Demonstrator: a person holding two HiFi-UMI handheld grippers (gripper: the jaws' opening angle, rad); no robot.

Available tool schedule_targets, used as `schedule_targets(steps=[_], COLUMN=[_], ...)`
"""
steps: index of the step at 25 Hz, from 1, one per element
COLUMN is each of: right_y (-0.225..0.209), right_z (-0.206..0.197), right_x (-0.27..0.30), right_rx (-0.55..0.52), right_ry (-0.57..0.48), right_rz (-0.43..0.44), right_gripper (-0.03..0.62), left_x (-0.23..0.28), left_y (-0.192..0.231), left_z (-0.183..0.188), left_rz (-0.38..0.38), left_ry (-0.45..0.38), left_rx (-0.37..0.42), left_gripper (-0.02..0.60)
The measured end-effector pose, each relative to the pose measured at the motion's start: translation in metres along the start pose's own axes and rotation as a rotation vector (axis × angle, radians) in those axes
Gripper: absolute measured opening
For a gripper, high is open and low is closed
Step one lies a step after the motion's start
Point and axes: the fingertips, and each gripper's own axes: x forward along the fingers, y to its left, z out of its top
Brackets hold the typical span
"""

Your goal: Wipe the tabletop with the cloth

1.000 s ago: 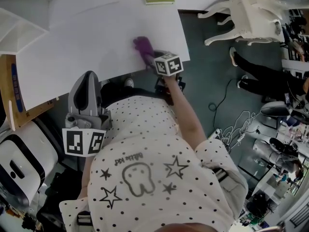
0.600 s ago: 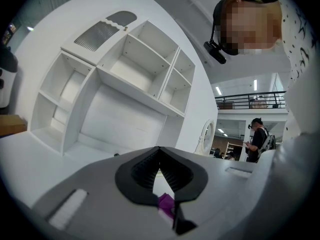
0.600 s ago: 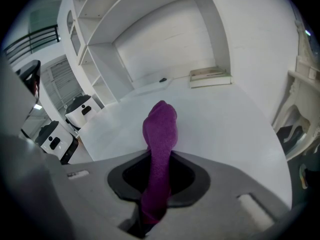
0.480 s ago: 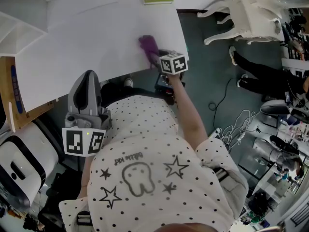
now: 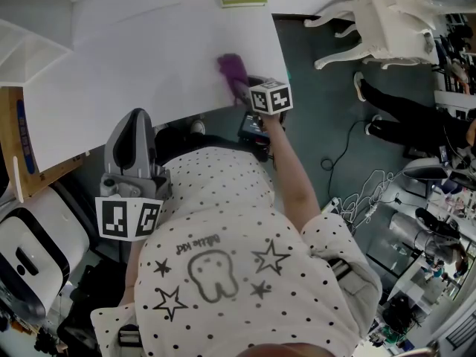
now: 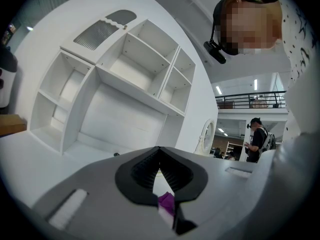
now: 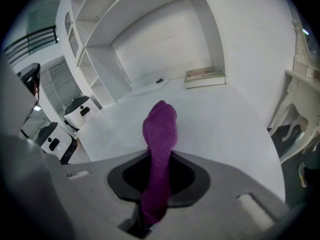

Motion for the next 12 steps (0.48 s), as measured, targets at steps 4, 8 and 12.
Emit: schedule_targets(steps=[4,8,12], right_y=[-0.0045,-0.0065,-0.0098], right_z=[0.0001,-0.0001,-0.0020], right_x=[-0.0012,-0.0016,-0.0030], right_rx=[-0.002,0.004,0.005], right_ry=[0.000,-0.001,0.000], right_rz=[-0.010,-0.011,-0.011], right_gripper=[0.064,0.064,0.064], left_x=[0.0014,0.0023,0.0034], left_y=[0.0000,0.0006,-0.0017], left_z=[0.0005,0.0014,0.0010], left_rz=[-0.002,-0.003,-0.010], left_ry=[-0.001,-0.003,-0.002], left_rx=[0.000,0.002,0.002], left_gripper=[-0.005,-0.005,-0.005])
